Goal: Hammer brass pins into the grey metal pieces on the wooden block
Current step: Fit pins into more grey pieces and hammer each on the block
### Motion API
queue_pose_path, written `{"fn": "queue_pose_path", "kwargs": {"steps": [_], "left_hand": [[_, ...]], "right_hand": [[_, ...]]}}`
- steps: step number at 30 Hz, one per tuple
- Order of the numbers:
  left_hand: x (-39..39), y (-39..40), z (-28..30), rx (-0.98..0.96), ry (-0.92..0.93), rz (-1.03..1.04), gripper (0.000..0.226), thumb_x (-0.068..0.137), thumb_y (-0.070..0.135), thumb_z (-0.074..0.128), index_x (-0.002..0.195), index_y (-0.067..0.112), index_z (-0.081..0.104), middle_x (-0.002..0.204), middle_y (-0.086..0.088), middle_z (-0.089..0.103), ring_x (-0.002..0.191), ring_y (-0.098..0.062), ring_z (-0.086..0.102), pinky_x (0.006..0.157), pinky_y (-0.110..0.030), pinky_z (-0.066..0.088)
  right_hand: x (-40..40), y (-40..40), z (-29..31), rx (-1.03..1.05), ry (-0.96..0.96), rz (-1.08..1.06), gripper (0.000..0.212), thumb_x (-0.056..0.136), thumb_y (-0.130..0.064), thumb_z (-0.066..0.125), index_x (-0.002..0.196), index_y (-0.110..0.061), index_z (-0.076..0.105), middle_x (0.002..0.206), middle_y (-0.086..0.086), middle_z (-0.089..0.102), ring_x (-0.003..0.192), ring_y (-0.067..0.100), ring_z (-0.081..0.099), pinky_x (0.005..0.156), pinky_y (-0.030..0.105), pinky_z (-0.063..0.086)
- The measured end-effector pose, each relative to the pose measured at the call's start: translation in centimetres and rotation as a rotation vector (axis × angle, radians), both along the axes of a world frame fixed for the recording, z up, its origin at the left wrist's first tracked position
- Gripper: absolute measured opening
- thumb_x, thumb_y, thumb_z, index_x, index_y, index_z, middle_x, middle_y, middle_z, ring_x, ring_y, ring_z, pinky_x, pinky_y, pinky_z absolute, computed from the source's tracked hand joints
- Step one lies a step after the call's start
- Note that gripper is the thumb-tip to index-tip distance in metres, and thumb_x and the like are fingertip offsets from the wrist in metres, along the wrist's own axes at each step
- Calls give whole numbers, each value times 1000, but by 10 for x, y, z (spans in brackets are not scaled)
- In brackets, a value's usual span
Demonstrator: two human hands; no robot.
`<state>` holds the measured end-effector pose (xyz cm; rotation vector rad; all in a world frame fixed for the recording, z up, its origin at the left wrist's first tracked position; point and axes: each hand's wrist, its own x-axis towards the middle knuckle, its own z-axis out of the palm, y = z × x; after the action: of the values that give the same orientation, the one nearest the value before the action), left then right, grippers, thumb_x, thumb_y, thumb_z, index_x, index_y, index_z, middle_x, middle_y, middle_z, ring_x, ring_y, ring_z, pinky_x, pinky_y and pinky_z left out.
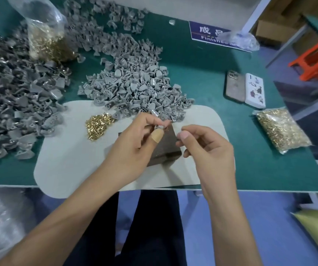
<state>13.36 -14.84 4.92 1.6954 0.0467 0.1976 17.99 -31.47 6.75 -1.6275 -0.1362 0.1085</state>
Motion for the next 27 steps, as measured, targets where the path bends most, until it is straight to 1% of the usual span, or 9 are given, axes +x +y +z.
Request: {"fn": "queue_pose_path", "kwargs": {"steps": [2, 4, 6, 8, 10, 13, 16, 21, 27], "left_hand": [[-4, 4, -2, 95, -29, 42, 10, 100, 24, 61, 109, 25, 63, 119, 16, 69, 116, -5, 62, 101, -31, 47], [-9, 10, -4, 274, -69, 129, 12, 94, 25, 70, 103, 33, 69, 105, 16, 68, 105, -9, 61, 93, -24, 45], [-16, 17, -6, 313, -58, 187, 14, 92, 27, 73, 101, 36, 72, 98, 17, 69, 99, -10, 62, 85, -17, 45], [-22, 23, -8, 334, -57, 237, 15, 91, 26, 73, 101, 37, 72, 95, 19, 70, 97, -8, 64, 84, -14, 46], [-26, 28, -10, 407, -61, 268, 16, 90, 25, 74, 100, 38, 72, 91, 20, 70, 96, -4, 63, 87, -18, 47], [-29, 31, -11, 565, -44, 276, 13, 89, 30, 73, 98, 38, 69, 92, 22, 65, 98, -2, 56, 92, -34, 43], [-32, 31, -11, 711, -20, 278, 10, 90, 34, 70, 98, 37, 65, 96, 19, 59, 104, -10, 48, 89, -31, 31], [-34, 33, -8, 733, 28, 270, 13, 89, 31, 71, 99, 34, 63, 98, 20, 63, 103, -9, 50, 87, -32, 29], [-34, 42, -10, 765, 13, 291, 10, 86, 34, 73, 96, 35, 69, 97, 17, 59, 102, -12, 47, 82, -32, 27]], "right_hand": [[-3, 4, -3, 6, 11, 20, 13, 91, -4, 73, 94, -16, 78, 80, 3, 77, 70, 13, 72, 59, 18, 51], [-5, 9, -7, -36, -17, 49, 12, 91, -6, 74, 95, -17, 78, 78, 0, 76, 69, 12, 73, 62, 17, 51], [-7, 12, -11, -122, -82, 72, 14, 91, -11, 75, 93, -24, 79, 79, -7, 76, 73, 9, 72, 68, 16, 51], [-9, 15, -15, -264, -192, 73, 16, 90, -17, 77, 92, -33, 78, 84, -16, 74, 83, 8, 68, 75, 16, 47], [-9, 18, -18, -414, -314, 77, 15, 89, -24, 78, 92, -38, 77, 88, -19, 70, 95, 14, 62, 80, 20, 42], [-11, 25, -19, -493, -365, 117, 7, 88, -28, 78, 90, -34, 78, 87, -16, 66, 96, 16, 57, 83, 21, 41], [-11, 33, -18, -515, -375, 154, 7, 87, -23, 78, 87, -30, 78, 86, -14, 66, 97, 17, 57, 84, 21, 42], [-10, 46, -14, -589, -404, 204, 8, 86, -18, 78, 87, -25, 79, 85, -9, 65, 95, 19, 57, 86, 22, 41], [-5, 55, -8, -678, -485, 241, 8, 84, -12, 79, 86, -20, 80, 83, -5, 64, 90, 22, 57, 82, 38, 48]]}}
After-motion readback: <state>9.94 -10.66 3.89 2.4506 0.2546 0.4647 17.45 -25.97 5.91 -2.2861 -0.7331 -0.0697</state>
